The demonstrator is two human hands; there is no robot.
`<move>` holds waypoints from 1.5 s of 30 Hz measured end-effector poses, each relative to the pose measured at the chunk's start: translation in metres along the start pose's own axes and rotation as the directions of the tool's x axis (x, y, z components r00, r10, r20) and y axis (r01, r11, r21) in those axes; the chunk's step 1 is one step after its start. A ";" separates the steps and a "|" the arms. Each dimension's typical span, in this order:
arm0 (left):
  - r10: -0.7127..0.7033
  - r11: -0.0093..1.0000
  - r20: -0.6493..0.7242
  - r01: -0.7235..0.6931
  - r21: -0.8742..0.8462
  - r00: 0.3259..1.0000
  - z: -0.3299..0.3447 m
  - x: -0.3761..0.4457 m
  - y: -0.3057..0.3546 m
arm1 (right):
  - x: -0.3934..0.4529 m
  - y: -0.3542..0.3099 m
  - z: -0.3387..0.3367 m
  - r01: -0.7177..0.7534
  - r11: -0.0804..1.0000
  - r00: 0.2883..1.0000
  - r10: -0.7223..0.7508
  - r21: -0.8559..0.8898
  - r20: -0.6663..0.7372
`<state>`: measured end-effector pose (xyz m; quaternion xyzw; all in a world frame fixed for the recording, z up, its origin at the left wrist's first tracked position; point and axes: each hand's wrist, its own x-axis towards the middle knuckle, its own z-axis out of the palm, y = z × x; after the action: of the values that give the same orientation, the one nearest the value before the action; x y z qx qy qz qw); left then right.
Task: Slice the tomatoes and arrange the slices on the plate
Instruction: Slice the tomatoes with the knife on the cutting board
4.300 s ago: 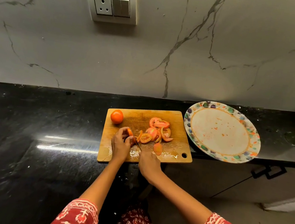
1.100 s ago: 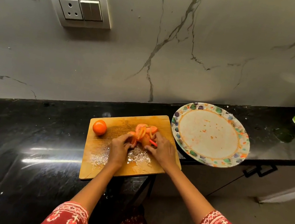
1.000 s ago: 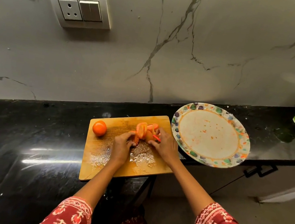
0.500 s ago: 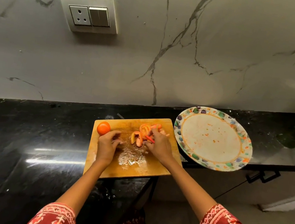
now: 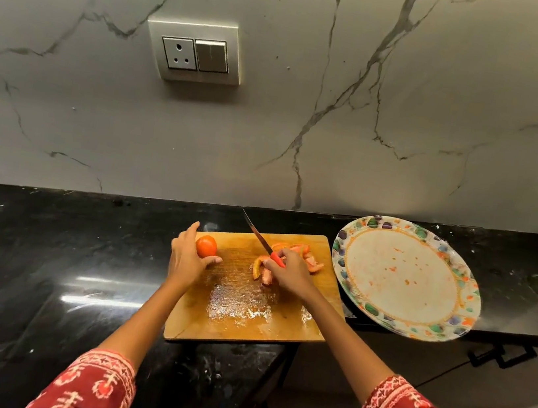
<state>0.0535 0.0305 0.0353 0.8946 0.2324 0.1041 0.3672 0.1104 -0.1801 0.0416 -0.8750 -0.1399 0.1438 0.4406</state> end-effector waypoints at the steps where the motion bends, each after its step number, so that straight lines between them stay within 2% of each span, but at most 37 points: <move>1: -0.023 0.999 0.061 0.021 0.026 0.998 0.000 0.005 -0.001 | 0.002 0.000 0.001 0.007 1.000 1.000 -0.007 0.012 0.008; 3: -0.033 0.996 0.133 0.022 0.087 0.991 0.003 0.012 -0.003 | 0.005 -0.001 0.002 0.013 1.000 1.000 -0.014 0.026 0.024; 5: -0.031 0.993 0.124 0.017 0.114 0.992 0.004 0.015 -0.005 | 0.006 -0.001 0.003 0.010 0.999 1.000 -0.011 0.036 0.027; 7: -0.011 0.997 0.115 0.002 0.082 0.993 0.005 0.015 -0.005 | 0.005 -0.001 0.003 0.018 0.999 0.999 -0.020 0.048 0.033; 13: 0.180 0.980 0.210 -0.157 -0.120 0.961 0.008 -0.029 -0.003 | -0.011 0.000 -0.006 0.017 0.990 0.999 -0.022 0.142 0.037; 16: 0.204 0.978 0.253 -0.186 -0.095 0.946 0.013 -0.054 -0.012 | -0.027 0.002 -0.010 -0.016 0.971 1.000 0.009 0.237 0.027; 21: 0.269 0.963 0.265 -0.254 -0.090 0.926 0.018 -0.069 -0.014 | -0.046 0.001 0.003 -0.056 0.965 0.998 0.044 0.255 0.054; 25: 0.242 0.967 0.192 -0.220 -0.127 0.951 0.020 -0.075 0.000 | -0.052 -0.011 0.011 -0.036 0.974 0.997 0.020 0.224 0.074; 29: 0.248 0.958 0.054 -0.237 -0.164 0.967 0.025 -0.077 0.011 | -0.055 -0.026 0.022 0.015 0.992 1.000 -0.014 0.128 -0.007; 33: 0.269 0.947 0.002 -0.264 -0.184 0.963 0.039 -0.082 0.012 | -0.071 -0.019 0.054 -0.062 0.998 0.998 0.062 -0.002 -0.029; 37: 0.258 0.941 -0.056 -0.264 -0.214 0.964 0.037 -0.083 0.007 | -0.080 -0.017 0.051 -0.088 0.996 0.994 0.086 -0.021 -0.072; 40: 0.227 0.939 -0.018 -0.223 -0.261 0.974 0.032 -0.082 0.005 | -0.083 -0.019 0.040 -0.054 0.996 0.994 0.047 -0.072 -0.096; 45: 0.237 0.932 0.094 -0.199 -0.302 0.967 0.026 -0.078 0.002 | -0.089 -0.018 0.040 0.000 0.973 0.999 -0.012 -0.229 -0.051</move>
<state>-0.0044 -0.0253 0.0174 0.8563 0.0896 0.1191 0.4946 0.0110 -0.1738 0.0446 -0.9229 -0.1468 0.1027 0.3408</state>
